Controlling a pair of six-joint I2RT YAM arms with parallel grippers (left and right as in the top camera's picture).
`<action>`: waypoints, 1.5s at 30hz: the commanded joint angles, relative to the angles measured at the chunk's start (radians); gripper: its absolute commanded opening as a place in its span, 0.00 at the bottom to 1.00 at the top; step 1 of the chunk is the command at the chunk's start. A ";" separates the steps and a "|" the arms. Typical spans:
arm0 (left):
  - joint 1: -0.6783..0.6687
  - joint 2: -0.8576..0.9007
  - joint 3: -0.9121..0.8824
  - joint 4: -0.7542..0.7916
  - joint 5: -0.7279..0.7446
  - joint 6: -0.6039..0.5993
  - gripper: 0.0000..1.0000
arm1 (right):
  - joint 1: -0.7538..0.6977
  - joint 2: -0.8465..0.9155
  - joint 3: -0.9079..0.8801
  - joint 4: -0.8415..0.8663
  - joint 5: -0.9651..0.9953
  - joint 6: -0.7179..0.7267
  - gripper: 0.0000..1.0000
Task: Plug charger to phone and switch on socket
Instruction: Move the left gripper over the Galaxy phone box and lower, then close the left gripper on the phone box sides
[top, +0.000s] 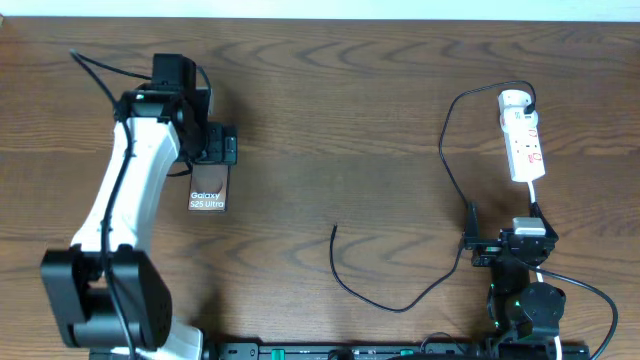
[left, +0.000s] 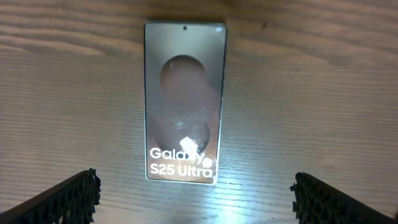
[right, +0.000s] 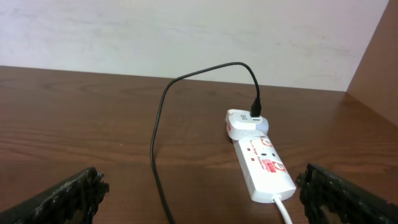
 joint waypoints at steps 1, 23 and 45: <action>0.004 0.065 -0.006 0.001 -0.023 0.018 0.98 | 0.008 -0.005 -0.001 -0.005 0.004 -0.010 0.99; 0.076 0.208 -0.016 0.035 0.071 0.075 0.98 | 0.008 -0.005 -0.001 -0.005 0.004 -0.010 0.99; 0.073 0.208 -0.110 0.043 0.075 0.067 0.98 | 0.008 -0.005 -0.001 -0.005 0.004 -0.010 0.99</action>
